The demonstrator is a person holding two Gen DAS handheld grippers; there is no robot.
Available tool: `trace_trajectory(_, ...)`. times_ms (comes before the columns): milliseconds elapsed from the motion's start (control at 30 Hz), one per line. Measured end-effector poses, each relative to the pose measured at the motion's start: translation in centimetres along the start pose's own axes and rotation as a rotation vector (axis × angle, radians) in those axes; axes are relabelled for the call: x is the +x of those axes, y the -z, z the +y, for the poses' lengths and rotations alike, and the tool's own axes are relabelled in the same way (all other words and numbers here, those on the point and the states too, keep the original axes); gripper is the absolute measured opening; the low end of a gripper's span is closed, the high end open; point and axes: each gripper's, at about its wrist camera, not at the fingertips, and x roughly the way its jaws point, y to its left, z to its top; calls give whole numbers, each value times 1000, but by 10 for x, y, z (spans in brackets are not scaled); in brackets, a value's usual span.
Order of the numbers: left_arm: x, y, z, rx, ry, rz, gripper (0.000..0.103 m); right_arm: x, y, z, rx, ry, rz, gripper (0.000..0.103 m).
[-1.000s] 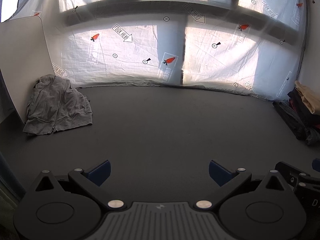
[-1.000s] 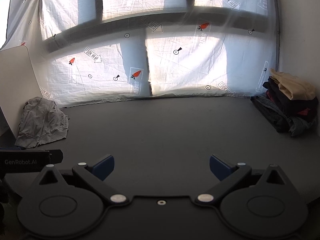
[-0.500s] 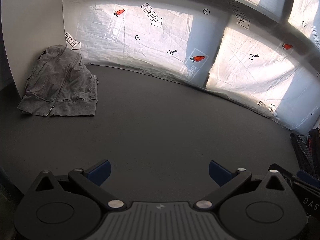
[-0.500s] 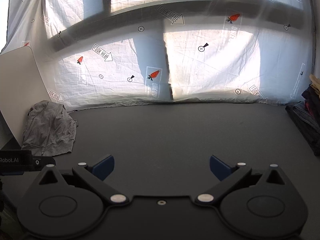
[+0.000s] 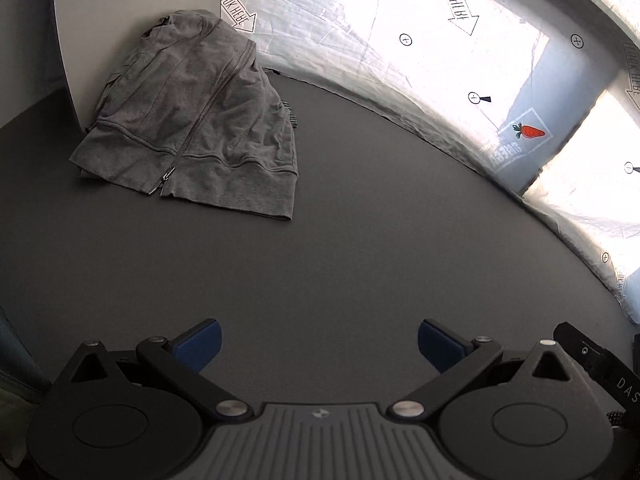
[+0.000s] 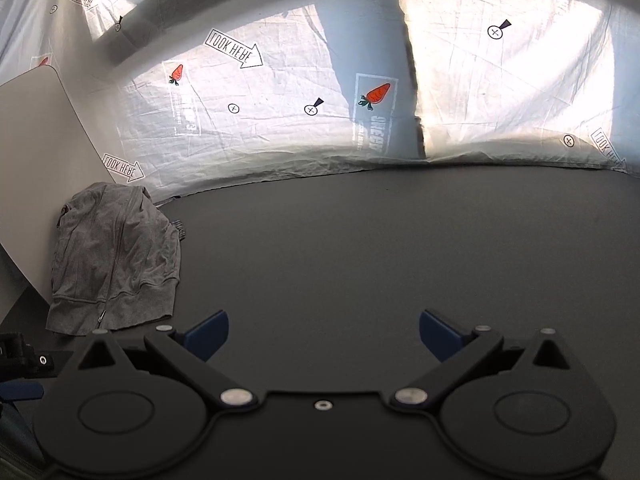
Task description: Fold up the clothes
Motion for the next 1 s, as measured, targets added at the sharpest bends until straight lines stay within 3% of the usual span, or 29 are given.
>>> trace_trajectory(267,96,-108,132,-162,-164,57,103,130,-48,149,-169,5,4,103)
trace_trajectory(433,144,-159,213,-312,-236,133,103,211,-82,247,-263,-74,30,103)
trace_trajectory(600,169,-182,273,-469,-263,144,103,268,-107,348,-406,-189,5,103)
trace_trajectory(700,179,-190,303,-561,-260,155,103,294,-114,393,-430,-290,8,102)
trace_trajectory(867,193,-201,326,-604,-265,200,103,324,-123,450,-408,-412,15,82)
trace_trajectory(1000,198,-208,327,-592,-267,226,103,332,-134,481,-342,-546,19,73)
